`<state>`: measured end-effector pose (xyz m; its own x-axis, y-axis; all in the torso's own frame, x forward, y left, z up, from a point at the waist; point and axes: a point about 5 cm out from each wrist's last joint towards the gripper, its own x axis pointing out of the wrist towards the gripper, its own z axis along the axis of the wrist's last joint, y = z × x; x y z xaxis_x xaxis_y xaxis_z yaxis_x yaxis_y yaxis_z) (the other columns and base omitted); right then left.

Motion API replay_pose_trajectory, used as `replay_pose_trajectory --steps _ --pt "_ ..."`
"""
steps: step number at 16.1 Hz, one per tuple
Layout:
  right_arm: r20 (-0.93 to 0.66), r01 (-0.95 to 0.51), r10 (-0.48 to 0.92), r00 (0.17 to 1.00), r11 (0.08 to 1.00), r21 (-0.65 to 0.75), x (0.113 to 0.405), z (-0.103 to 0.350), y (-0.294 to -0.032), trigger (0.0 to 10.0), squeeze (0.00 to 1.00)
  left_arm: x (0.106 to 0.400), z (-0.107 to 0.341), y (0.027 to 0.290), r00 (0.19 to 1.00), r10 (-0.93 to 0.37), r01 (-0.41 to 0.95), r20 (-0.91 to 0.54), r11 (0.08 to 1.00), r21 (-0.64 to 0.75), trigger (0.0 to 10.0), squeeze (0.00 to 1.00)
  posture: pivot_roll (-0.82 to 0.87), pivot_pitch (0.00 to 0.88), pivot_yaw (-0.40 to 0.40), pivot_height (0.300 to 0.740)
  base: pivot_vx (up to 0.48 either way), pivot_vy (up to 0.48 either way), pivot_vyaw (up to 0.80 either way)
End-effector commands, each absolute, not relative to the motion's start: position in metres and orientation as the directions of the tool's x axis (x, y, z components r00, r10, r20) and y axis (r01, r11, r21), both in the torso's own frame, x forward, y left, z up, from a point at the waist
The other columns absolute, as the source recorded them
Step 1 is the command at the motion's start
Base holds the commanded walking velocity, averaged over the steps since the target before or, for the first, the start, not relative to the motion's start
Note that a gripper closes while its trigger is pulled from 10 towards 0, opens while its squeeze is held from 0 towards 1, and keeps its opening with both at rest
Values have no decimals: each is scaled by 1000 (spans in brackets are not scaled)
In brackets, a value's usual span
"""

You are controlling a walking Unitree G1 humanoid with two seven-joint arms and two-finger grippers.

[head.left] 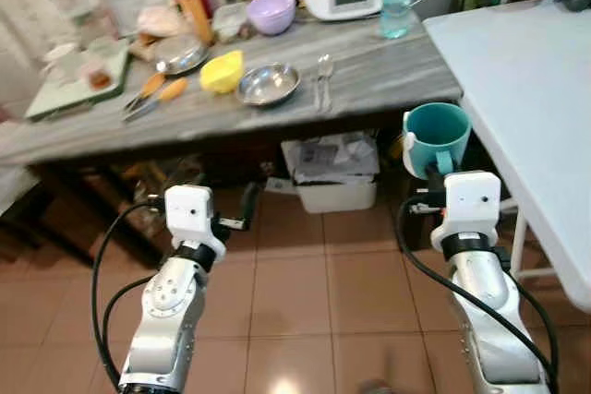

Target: Setting the table

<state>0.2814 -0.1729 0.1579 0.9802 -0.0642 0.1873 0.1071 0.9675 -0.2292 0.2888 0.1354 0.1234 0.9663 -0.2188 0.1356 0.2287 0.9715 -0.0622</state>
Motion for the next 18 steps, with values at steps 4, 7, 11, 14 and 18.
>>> replay_pose_trajectory --steps 4,7,11,14,18 --pt "212 112 -64 975 968 -225 281 164 -172 10000 0 288 121 139 969 -214 221 122 974 -55 10000 0 -308 115 197 740 480 0 109" --pt "236 125 -69 969 965 -232 279 172 -176 10000 0 287 123 136 967 -220 228 127 972 -55 10000 0 -308 115 197 740 480 0 0" --pt "244 129 -68 967 961 -244 277 175 -180 10000 0 288 134 130 959 -237 249 158 967 -59 10000 0 -314 115 195 740 480 0 0" --pt "259 122 -51 965 956 -266 277 178 -177 10000 0 287 133 130 959 -244 254 147 966 -53 10000 0 -313 111 193 740 480 0 0" --pt "293 112 -20 956 947 -301 275 186 -173 10000 0 285 134 132 958 -251 259 136 965 -44 10000 0 -308 108 191 740 480 0 0"
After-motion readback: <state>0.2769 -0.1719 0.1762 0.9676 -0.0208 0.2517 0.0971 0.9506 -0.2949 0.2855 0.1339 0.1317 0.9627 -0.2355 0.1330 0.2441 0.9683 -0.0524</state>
